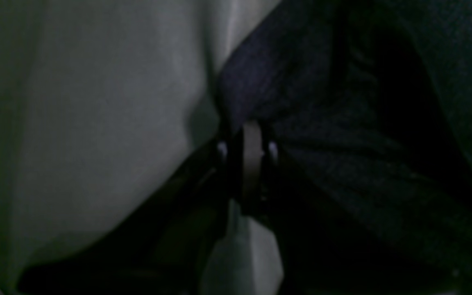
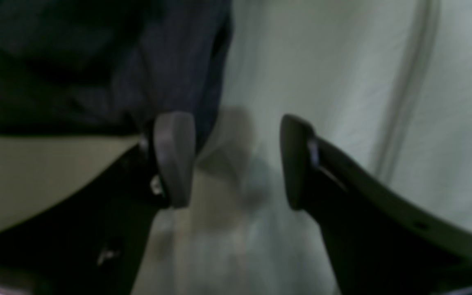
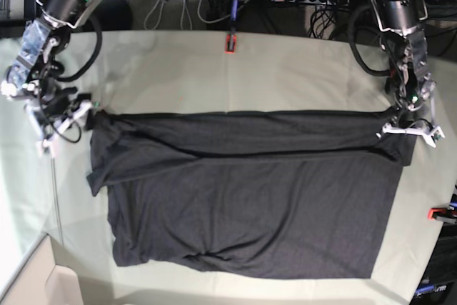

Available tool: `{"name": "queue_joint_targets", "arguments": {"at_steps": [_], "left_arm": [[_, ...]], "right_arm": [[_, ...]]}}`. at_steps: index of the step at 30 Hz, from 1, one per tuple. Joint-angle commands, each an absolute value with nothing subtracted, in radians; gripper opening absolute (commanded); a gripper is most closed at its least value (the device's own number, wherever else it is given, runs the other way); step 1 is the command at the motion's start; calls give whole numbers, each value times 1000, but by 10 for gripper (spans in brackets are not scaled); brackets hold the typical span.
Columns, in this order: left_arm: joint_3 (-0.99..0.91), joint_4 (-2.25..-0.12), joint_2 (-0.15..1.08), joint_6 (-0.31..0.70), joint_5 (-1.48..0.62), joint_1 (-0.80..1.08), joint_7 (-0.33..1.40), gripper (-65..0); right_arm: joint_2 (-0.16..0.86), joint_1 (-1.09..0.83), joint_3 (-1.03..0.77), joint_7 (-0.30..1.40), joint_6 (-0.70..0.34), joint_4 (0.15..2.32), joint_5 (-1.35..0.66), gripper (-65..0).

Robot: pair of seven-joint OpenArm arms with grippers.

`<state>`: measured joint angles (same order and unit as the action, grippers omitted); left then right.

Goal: Layout the t-shirt on the table in an organized manner, then fold the t-shirt properly
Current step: 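Drag the folded edge back toward the arms with both grippers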

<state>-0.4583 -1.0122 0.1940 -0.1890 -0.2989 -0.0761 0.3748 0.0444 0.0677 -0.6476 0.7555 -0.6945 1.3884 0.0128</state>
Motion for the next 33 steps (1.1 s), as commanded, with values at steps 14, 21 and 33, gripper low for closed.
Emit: {"name": "queue_joint_targets", "arguments": {"at_steps": [14,21,33], "left_arm": [[-460,-1026,203,-193,-300,-62,395,-649],[-460,-1026,203,-193,-300,-61,395,-649],[-460,-1087,205,-193,-298,-21,397,-649]], "right_arm": [[8,79,-587,725,-698,1342,-7,-310],[8,70,-587,661,-698,1340,-5,-339],[15,-27,-576,667,-698,1443,-7,-650]]}}
